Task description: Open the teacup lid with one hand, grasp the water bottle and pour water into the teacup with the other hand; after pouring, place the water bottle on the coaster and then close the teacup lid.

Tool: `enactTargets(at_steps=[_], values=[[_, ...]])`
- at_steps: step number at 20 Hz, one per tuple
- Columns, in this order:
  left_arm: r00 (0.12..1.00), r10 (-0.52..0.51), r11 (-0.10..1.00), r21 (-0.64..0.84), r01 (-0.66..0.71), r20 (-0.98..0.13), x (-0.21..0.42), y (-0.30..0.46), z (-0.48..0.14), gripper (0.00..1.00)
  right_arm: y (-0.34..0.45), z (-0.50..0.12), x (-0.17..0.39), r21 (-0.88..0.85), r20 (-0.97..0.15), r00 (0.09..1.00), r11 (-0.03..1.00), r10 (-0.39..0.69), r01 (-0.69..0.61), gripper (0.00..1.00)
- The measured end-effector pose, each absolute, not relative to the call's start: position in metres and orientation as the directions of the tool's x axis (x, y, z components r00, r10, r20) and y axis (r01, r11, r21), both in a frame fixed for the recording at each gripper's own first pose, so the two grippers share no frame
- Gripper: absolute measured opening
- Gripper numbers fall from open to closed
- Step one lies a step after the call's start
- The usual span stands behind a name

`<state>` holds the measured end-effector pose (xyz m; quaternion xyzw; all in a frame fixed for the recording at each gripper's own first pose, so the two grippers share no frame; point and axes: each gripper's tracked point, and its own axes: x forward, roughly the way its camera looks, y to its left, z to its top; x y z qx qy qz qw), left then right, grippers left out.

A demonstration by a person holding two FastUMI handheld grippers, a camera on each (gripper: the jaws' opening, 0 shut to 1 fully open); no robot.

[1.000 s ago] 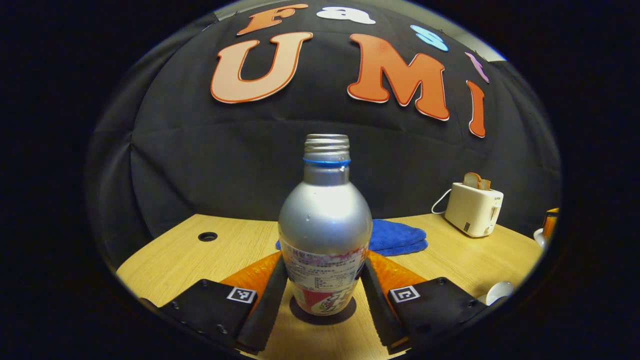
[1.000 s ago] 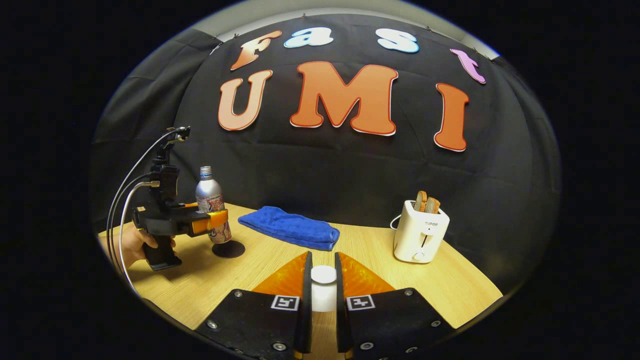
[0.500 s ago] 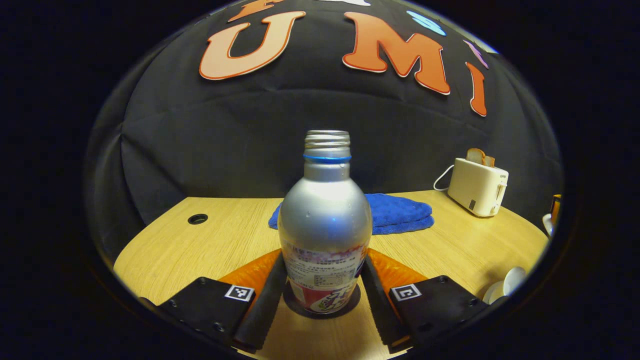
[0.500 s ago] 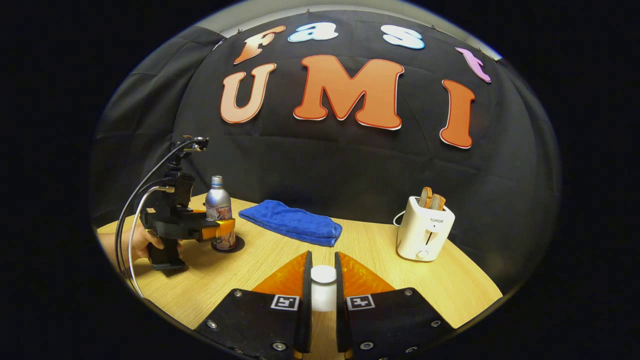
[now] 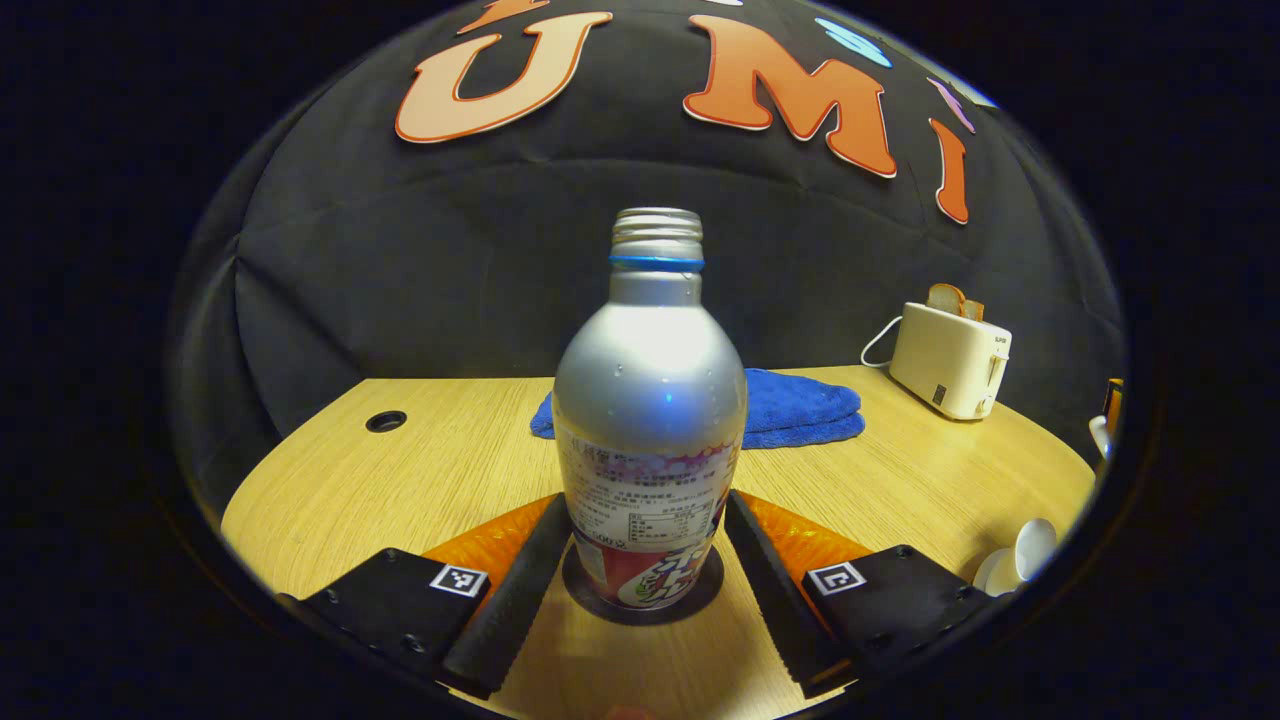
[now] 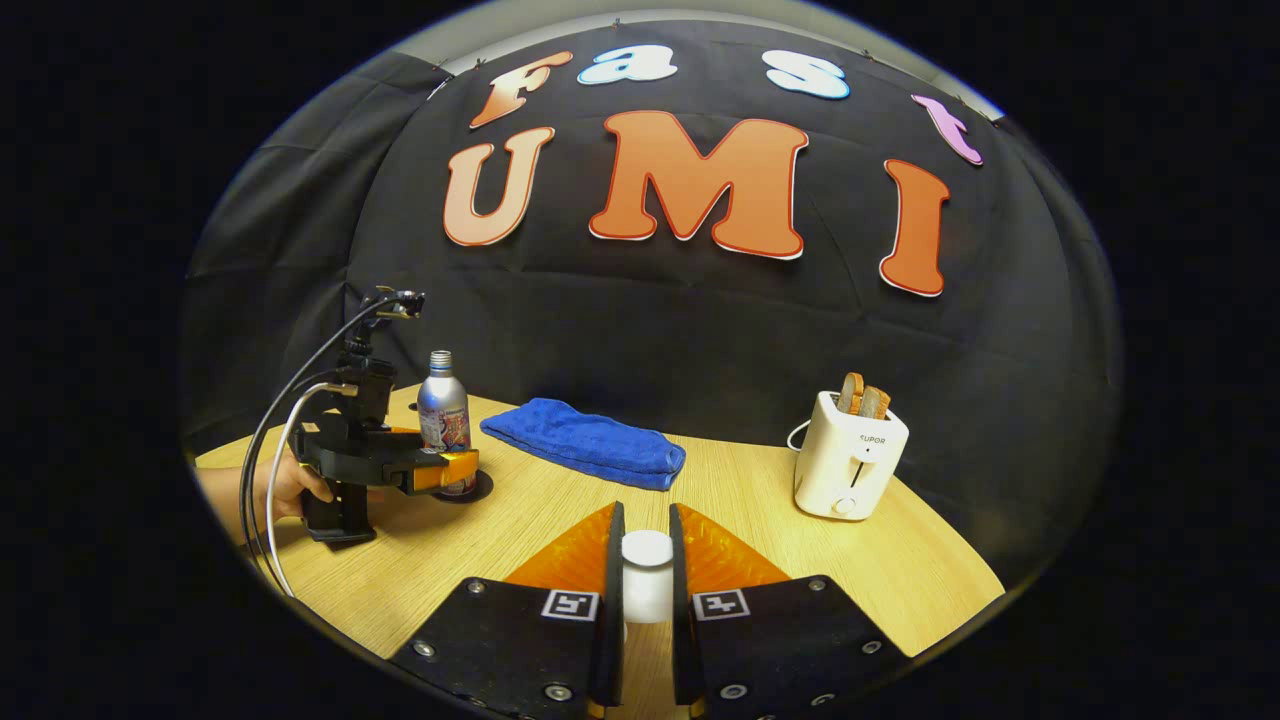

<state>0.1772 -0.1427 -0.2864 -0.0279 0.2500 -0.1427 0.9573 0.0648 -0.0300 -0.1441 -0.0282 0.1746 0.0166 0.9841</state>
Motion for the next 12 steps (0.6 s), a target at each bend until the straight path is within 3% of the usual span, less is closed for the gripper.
enactTargets(at_steps=[12], values=[[0.855, -0.3, 0.952, -0.072, 0.298, -0.422, 0.119, -0.131, -0.243, 1.0, -0.001, -0.166, 0.054, -0.014, -0.365, 0.929, 0.997, 0.067, -0.077, 0.2]])
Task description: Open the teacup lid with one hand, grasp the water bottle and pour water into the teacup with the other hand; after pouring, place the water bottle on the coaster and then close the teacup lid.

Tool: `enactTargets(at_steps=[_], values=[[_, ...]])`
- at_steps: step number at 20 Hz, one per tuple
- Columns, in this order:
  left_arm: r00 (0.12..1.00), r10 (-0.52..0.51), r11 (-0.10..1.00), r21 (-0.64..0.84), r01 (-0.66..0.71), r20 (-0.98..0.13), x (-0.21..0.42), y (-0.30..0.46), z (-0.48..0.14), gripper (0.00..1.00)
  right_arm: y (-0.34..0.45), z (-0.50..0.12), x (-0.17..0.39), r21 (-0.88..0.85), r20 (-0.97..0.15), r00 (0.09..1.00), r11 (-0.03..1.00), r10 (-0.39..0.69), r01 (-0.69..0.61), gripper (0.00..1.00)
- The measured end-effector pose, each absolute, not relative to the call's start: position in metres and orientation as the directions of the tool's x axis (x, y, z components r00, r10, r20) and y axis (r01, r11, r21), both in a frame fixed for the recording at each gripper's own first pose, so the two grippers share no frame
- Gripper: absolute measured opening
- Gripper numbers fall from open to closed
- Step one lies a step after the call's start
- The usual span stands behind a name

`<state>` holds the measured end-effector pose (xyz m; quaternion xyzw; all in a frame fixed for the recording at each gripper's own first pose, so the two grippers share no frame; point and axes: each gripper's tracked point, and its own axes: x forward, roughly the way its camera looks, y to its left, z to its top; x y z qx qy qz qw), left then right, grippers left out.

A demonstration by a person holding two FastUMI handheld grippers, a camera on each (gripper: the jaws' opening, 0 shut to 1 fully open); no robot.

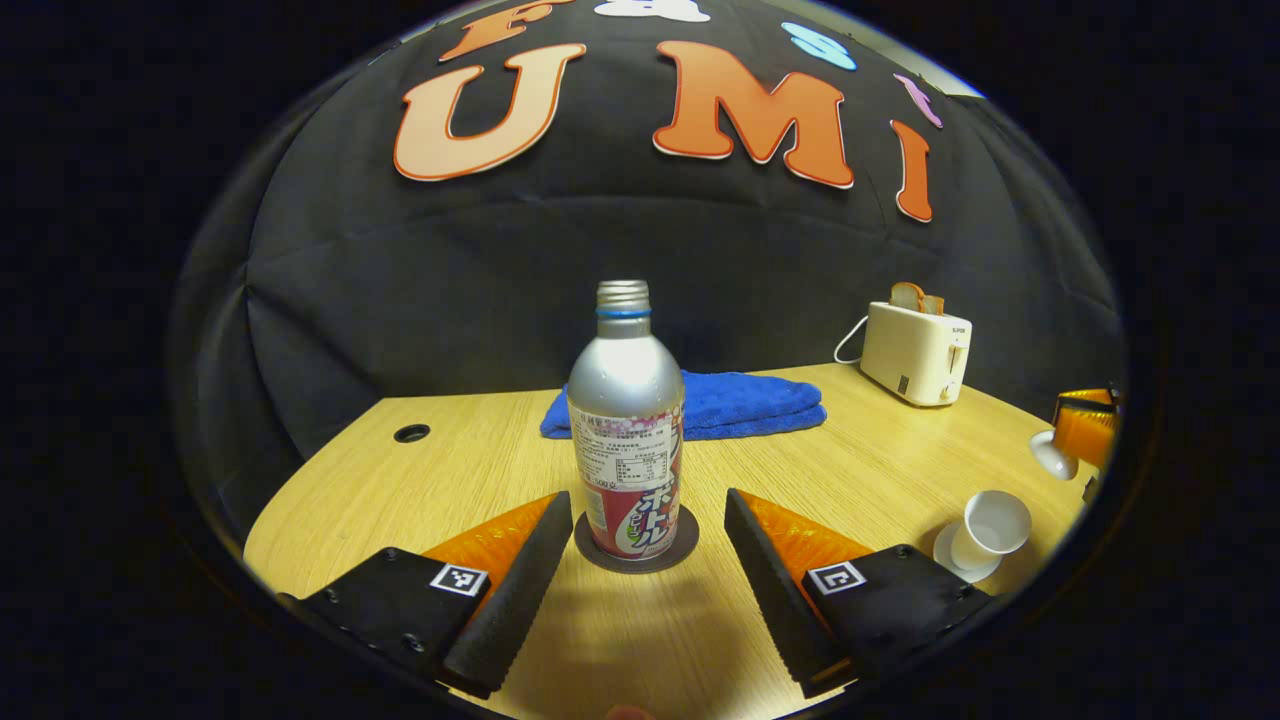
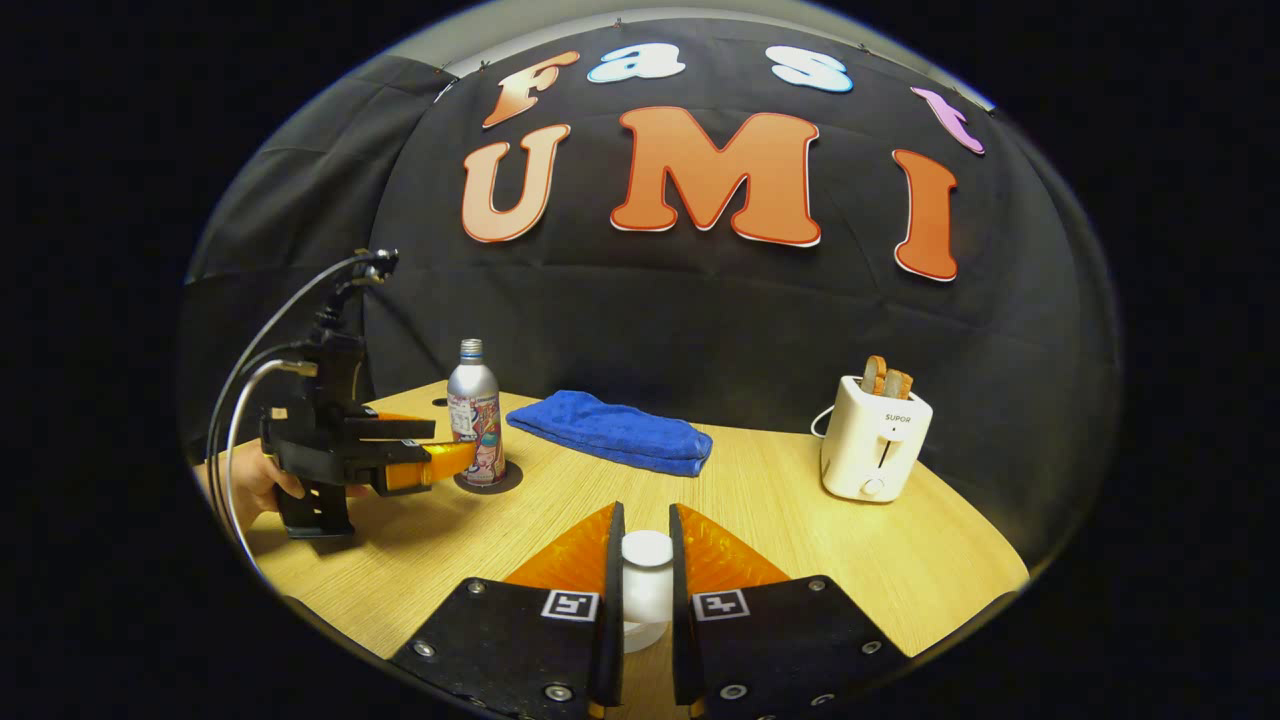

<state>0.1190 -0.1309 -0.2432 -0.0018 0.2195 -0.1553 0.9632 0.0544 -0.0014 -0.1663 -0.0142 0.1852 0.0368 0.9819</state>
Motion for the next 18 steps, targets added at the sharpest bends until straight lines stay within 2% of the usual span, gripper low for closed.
enactTargets(at_steps=[2, 3, 4, 11, 18], values=[[0.862, -0.288, 0.955, -0.059, 0.29, -0.417, 0.106, -0.125, -0.237, 1.0, 0.003, -0.175, 0.052, -0.005, -0.382, 0.921, 0.996, 0.076, -0.084, 0.2], [0.866, -0.285, 0.956, -0.056, 0.288, -0.411, 0.102, -0.124, -0.233, 0.95, 0.006, -0.179, 0.053, 0.0, -0.382, 0.921, 0.996, 0.082, -0.088, 0.2], [0.871, -0.282, 0.957, -0.048, 0.287, -0.402, 0.097, -0.122, -0.23, 1.0, 0.008, -0.182, 0.054, 0.002, -0.386, 0.918, 0.996, 0.085, -0.091, 0.2], [0.901, -0.267, 0.96, -0.017, 0.278, -0.342, 0.078, -0.116, -0.206, 1.0, 0.015, -0.2, 0.056, 0.007, -0.41, 0.908, 0.995, 0.092, -0.097, 0.2], [0.903, -0.271, 0.96, -0.023, 0.279, -0.332, 0.066, -0.117, -0.203, 1.0, 0.017, -0.215, 0.058, 0.026, -0.421, 0.902, 0.995, 0.096, -0.093, 0.2]])
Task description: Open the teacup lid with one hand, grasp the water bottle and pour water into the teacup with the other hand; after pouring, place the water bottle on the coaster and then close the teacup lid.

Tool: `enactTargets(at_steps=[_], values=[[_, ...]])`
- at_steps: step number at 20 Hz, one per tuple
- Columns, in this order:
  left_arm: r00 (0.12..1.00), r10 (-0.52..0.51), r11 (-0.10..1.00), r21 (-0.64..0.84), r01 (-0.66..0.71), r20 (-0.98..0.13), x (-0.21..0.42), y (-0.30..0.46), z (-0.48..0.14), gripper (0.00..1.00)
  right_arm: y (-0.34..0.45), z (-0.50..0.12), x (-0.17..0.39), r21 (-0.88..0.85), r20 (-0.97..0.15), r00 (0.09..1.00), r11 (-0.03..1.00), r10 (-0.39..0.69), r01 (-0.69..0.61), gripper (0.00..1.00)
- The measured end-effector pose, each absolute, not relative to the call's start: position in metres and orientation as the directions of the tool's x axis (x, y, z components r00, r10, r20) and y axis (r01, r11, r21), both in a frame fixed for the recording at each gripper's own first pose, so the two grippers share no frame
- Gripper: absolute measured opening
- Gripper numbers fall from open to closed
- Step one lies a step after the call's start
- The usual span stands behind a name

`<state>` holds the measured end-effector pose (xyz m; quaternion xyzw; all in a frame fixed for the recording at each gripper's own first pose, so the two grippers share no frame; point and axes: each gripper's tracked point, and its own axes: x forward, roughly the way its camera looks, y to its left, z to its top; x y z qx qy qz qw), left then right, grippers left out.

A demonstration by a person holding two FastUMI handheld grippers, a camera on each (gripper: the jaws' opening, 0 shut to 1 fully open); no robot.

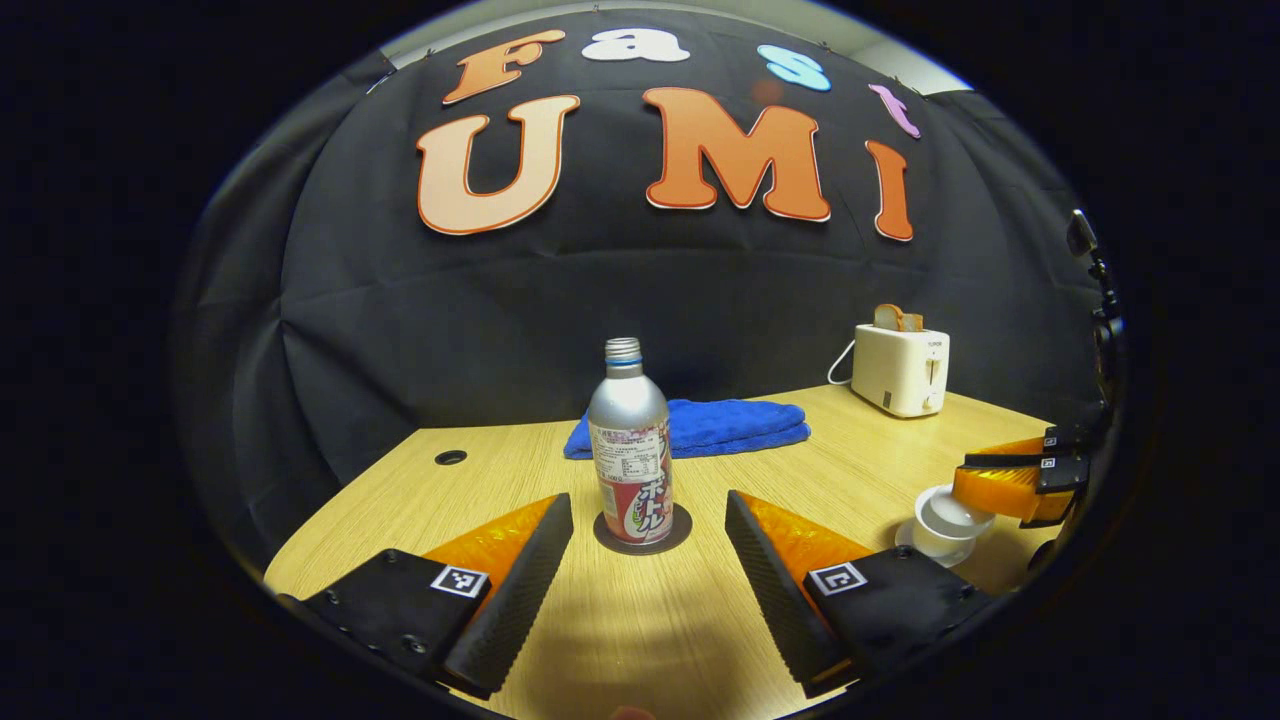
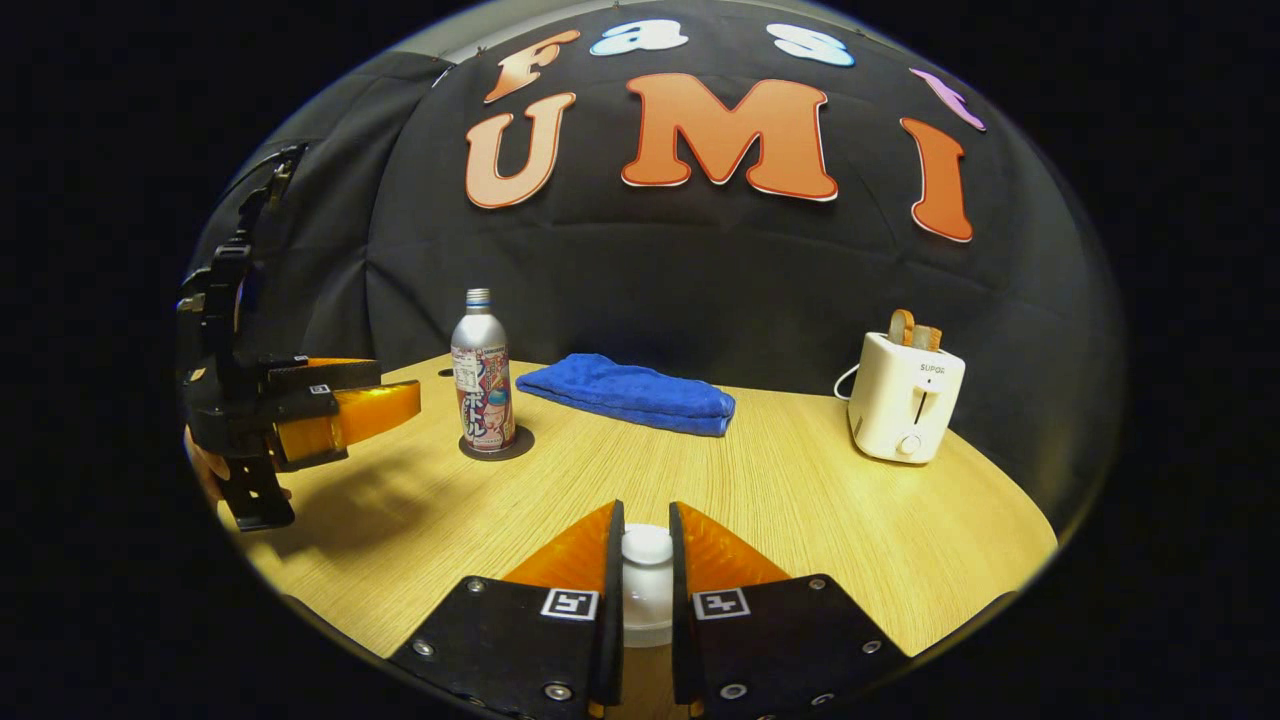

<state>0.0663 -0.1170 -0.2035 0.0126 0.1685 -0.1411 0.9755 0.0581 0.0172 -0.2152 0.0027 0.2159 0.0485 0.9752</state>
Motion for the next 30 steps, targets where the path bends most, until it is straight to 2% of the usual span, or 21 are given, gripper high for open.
enactTargets(at_steps=[6, 11, 15, 18, 19, 22, 23, 25, 27, 28, 29, 30], values=[[0.908, -0.273, 0.96, -0.025, 0.28, -0.318, 0.06, -0.118, -0.198, 1.0, 0.022, -0.222, 0.059, 0.003, -0.422, 0.9, 0.994, 0.104, -0.113, 0.21], [0.916, -0.274, 0.96, -0.031, 0.278, -0.292, 0.056, -0.12, -0.187, 1.0, 0.02, -0.221, 0.059, 0.0, -0.422, 0.9, 0.993, 0.106, -0.117, 0.27], [0.933, -0.253, 0.967, -0.027, 0.255, -0.255, 0.052, -0.114, -0.17, 1.0, 0.016, -0.197, 0.059, -0.006, -0.361, 0.929, 0.996, 0.084, -0.092, 0.34], [0.947, -0.233, 0.973, -0.051, 0.227, -0.222, 0.046, -0.107, -0.151, 1.0, 0.015, -0.168, 0.059, -0.008, -0.291, 0.954, 0.997, 0.076, -0.082, 0.32], [0.951, -0.227, 0.974, -0.058, 0.219, -0.211, 0.044, -0.102, -0.145, 1.0, 0.014, -0.157, 0.059, -0.012, -0.265, 0.962, 0.997, 0.071, -0.077, 0.39], [0.959, -0.209, 0.977, -0.08, 0.197, -0.193, 0.036, -0.093, -0.128, 1.0, 0.011, -0.122, 0.058, -0.015, -0.195, 0.979, 0.998, 0.057, -0.061, 0.52], [0.962, -0.202, 0.978, -0.087, 0.188, -0.182, 0.033, -0.09, -0.121, 1.0, 0.01, -0.11, 0.056, -0.014, -0.172, 0.984, 0.998, 0.054, -0.057, 0.5], [0.969, -0.179, 0.982, -0.085, 0.167, -0.168, 0.029, -0.08, -0.11, 1.0, 0.009, -0.09, 0.053, -0.02, -0.136, 0.99, 0.999, 0.043, -0.046, 0.59], [0.971, -0.147, 0.988, -0.076, 0.134, -0.191, 0.022, -0.068, -0.106, 1.0, 0.008, -0.074, 0.048, -0.035, -0.117, 0.993, 0.999, 0.031, -0.035, 0.63], [0.971, -0.144, 0.988, -0.085, 0.13, -0.19, 0.017, -0.065, -0.104, 1.0, 0.007, -0.067, 0.046, -0.042, -0.101, 0.995, 0.999, 0.02, -0.024, 0.7], [0.974, -0.149, 0.986, -0.094, 0.134, -0.17, 0.013, -0.065, -0.096, 0.95, 0.007, -0.057, 0.045, -0.046, -0.081, 0.997, 0.999, 0.006, -0.01, 0.74], [0.978, -0.138, 0.989, -0.082, 0.126, -0.159, 0.01, -0.062, -0.09, 0.99, 0.009, -0.051, 0.043, -0.047, -0.062, 0.998, 0.999, 0.003, -0.006, 0.74]])
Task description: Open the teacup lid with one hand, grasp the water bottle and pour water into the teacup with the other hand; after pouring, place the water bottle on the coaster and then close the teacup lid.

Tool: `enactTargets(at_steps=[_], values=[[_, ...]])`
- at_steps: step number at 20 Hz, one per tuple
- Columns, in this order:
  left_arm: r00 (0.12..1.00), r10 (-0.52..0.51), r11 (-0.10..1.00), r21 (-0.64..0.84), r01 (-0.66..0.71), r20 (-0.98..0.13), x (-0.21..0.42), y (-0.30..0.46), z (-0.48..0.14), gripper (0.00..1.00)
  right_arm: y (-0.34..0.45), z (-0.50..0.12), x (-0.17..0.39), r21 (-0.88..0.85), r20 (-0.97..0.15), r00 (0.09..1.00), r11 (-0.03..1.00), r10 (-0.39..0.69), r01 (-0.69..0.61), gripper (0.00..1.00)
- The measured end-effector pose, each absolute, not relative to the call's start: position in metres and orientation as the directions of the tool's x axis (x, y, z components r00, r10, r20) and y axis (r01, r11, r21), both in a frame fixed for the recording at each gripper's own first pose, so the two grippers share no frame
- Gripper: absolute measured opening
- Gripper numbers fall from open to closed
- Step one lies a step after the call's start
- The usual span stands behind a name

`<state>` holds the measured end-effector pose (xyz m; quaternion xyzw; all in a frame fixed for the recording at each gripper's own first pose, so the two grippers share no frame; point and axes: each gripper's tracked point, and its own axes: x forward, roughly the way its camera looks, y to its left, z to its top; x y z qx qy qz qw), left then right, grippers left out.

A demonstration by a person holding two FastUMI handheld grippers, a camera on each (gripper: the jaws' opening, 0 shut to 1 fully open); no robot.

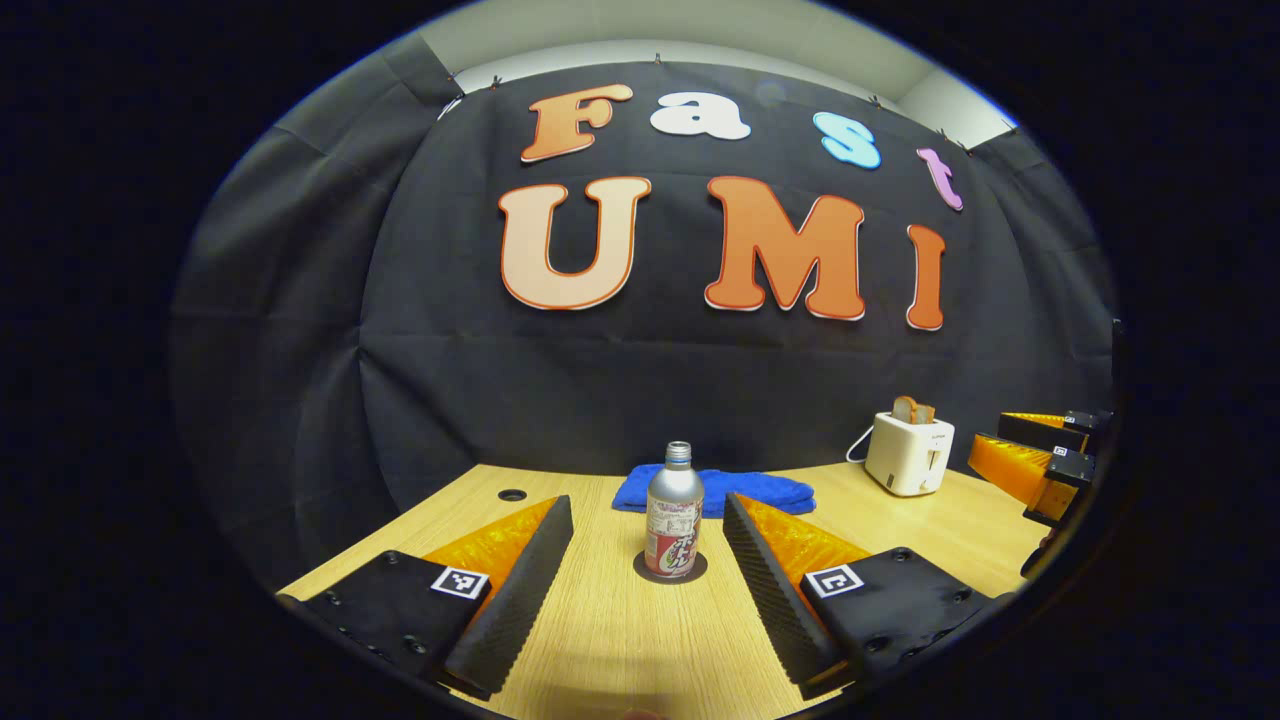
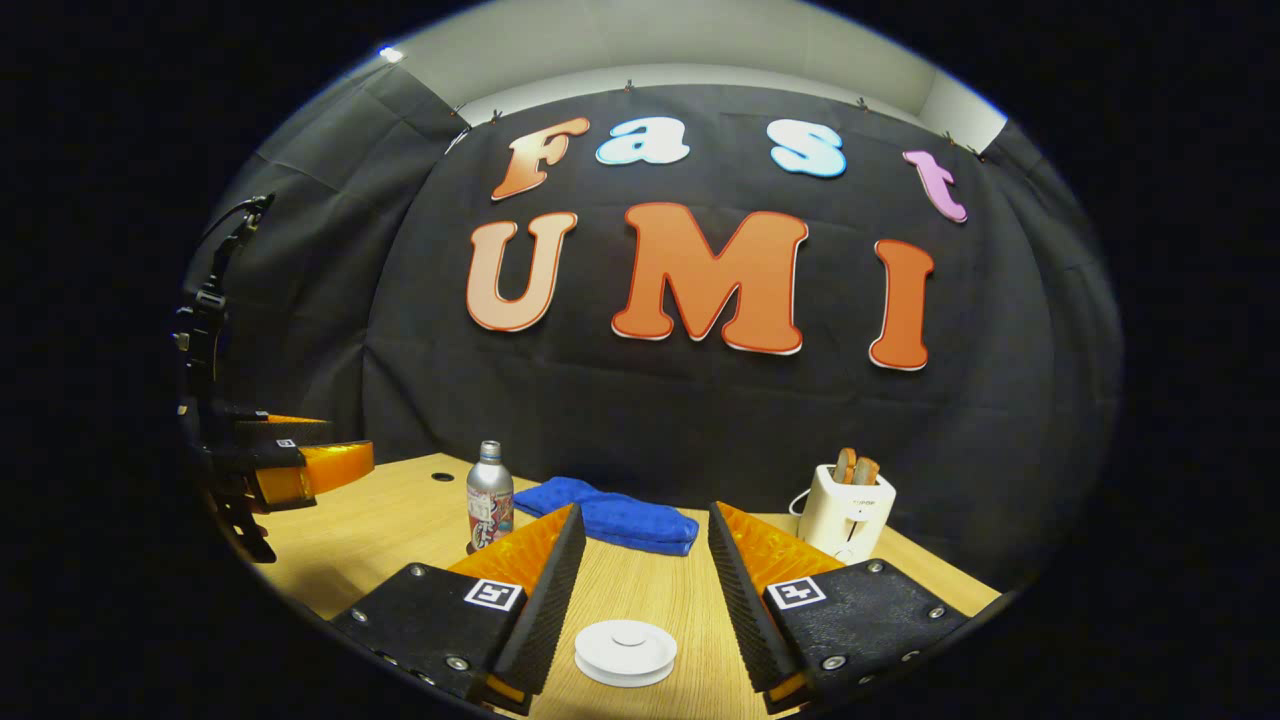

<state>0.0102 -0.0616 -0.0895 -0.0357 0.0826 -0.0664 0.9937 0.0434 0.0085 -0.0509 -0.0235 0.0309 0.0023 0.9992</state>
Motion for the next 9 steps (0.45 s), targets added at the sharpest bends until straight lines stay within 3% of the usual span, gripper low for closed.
enactTargets(at_steps=[2, 3, 9], values=[[0.982, -0.127, 0.991, -0.06, 0.12, -0.141, -0.002, -0.055, -0.079, 0.95, 0.012, -0.042, 0.038, -0.027, -0.039, 0.999, 1.0, 0.001, -0.002, 0.75], [0.984, -0.123, 0.991, -0.061, 0.116, -0.131, -0.007, -0.055, -0.074, 0.99, 0.016, -0.04, 0.035, -0.013, -0.039, 0.999, 1.0, 0.009, -0.009, 0.75], [0.991, -0.087, 0.994, -0.07, 0.08, -0.104, -0.033, -0.047, -0.057, 0.95, 0.047, -0.034, 0.015, -0.021, -0.046, 0.997, 0.997, 0.067, -0.068, 0.76]])
